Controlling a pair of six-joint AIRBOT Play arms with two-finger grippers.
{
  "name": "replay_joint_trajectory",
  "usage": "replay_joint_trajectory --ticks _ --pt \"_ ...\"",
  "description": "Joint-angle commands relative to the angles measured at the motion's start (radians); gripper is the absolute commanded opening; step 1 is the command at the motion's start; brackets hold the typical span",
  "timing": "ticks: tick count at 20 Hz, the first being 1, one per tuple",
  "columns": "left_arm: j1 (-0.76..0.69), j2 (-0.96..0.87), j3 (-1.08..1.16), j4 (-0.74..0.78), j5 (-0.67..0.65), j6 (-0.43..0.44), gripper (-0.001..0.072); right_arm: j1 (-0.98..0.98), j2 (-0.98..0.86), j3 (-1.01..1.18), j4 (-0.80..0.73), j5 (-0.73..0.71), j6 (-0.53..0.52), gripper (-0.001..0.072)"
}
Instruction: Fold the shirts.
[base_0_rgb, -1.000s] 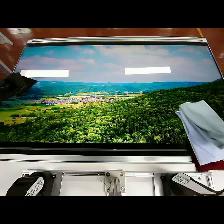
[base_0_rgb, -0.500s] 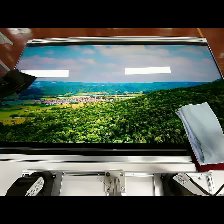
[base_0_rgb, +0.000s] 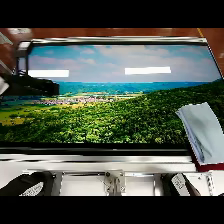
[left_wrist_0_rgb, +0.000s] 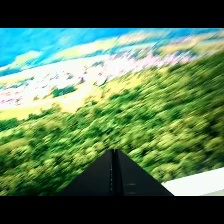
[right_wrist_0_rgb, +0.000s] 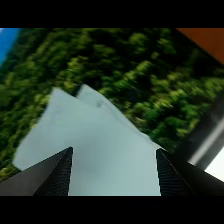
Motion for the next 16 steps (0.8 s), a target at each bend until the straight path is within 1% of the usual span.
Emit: replay_joint_trajectory --ticks 1,3,4,6,16 --pt "-0.101 -0.198 0.153 0.228 -0.195 -0.068 0.0112 0.246 -0.026 0.040 0.029 0.016 0.004 0.0636" --pt "-0.105 -0.264 0.188 0.217 -0.225 -0.067 0.0574 0.344 -0.086 0.040 0.028 0.146 0.020 0.0637" --pt "-0.106 -0.278 0.190 0.217 -0.243 -0.067 0.0628 0.373 -0.113 0.040 0.022 0.194 0.020 0.0637" --pt "-0.105 -0.281 0.189 0.218 -0.262 -0.067 0.0628 0.402 -0.144 0.040 0.019 0.244 0.020 0.0637" --pt "-0.100 -0.281 0.189 0.217 -0.261 -0.067 0.0628 0.409 -0.153 0.040 0.037 0.230 0.020 0.0636"
